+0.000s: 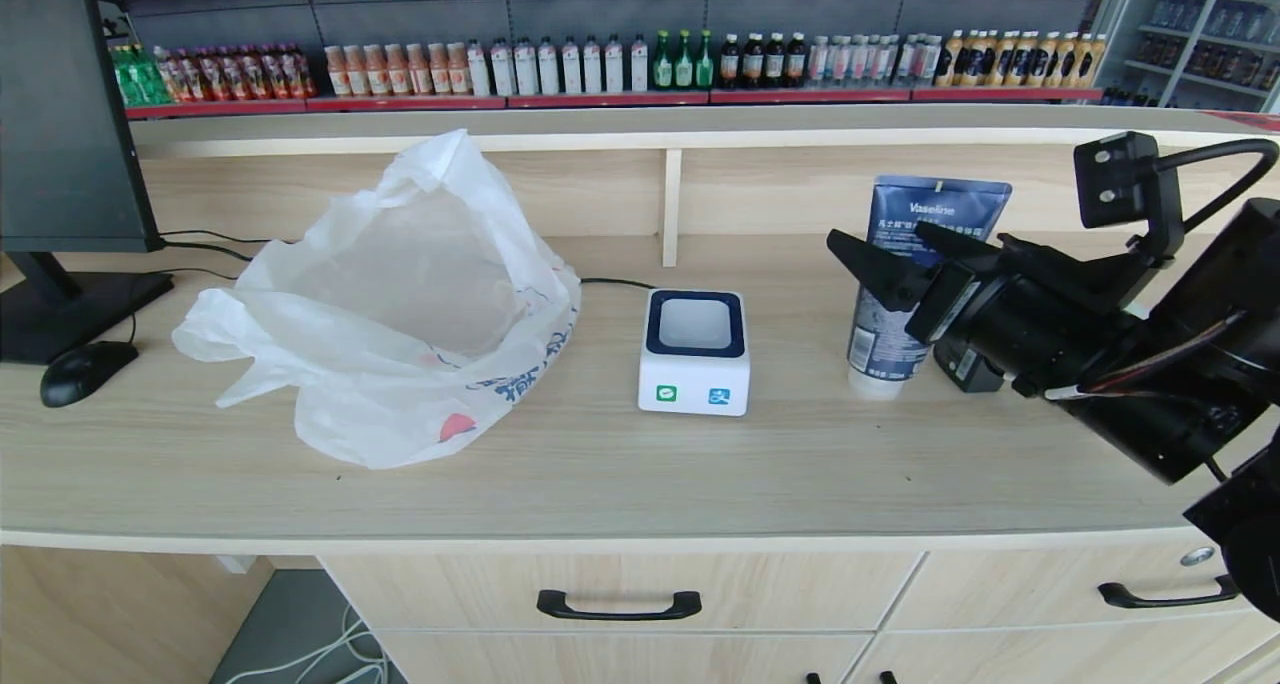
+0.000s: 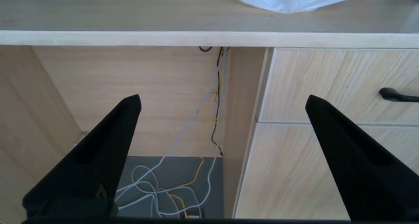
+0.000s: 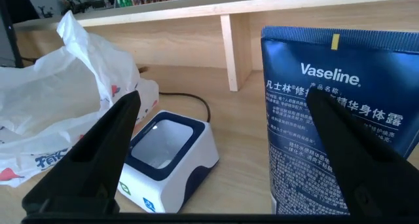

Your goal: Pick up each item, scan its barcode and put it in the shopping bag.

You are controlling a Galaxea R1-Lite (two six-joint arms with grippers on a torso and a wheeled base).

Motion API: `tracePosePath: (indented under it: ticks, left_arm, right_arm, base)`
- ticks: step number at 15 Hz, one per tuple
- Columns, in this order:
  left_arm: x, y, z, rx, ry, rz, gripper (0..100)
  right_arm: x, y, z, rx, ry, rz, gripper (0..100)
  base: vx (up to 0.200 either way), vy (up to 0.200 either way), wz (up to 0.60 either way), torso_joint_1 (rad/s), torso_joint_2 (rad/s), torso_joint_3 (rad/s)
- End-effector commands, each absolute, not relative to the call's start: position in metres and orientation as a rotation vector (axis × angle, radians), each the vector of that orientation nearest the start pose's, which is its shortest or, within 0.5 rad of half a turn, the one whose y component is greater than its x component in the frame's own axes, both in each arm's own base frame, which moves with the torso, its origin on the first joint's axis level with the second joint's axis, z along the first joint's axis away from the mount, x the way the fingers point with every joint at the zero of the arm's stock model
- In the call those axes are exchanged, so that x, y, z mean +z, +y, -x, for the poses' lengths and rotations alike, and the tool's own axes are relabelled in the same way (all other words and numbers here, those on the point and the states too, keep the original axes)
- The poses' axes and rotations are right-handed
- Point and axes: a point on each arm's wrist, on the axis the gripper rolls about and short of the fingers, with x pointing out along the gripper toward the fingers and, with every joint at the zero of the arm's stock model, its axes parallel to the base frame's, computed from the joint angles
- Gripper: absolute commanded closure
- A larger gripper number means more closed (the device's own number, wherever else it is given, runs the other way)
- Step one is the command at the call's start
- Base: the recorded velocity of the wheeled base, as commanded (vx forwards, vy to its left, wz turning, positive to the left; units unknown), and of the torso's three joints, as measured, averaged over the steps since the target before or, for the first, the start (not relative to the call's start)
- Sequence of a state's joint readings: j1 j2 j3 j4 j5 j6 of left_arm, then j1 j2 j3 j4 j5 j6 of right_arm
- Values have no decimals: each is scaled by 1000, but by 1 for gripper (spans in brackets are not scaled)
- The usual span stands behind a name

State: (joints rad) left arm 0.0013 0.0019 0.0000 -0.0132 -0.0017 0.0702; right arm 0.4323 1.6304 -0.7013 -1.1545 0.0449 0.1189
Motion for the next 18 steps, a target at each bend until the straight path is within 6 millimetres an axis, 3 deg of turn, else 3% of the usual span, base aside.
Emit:
tracePosePath:
  ticks: [1,11,14,18]
  left_arm:
    - [77,0,23,0,-11,-71,0]
    - [77,0,23,-1,-12,-80,0]
    - [77,0,23,-1,-12,-80,0]
    - [77,0,23,-1,-12,-75,0]
  right_arm:
    - [227,123,-263,490,-193,-162,0]
    - [223,134,-265,521,-180,-163,0]
    - [228,138,-251,550,-198,-164,0]
    - [237,116,-213,545,-251,-112,0]
  base:
    - [0,0,0,0,0,0]
    - [0,0,0,0,0,0]
    - [0,0,0,0,0,0]
    - [0,0,0,0,0,0]
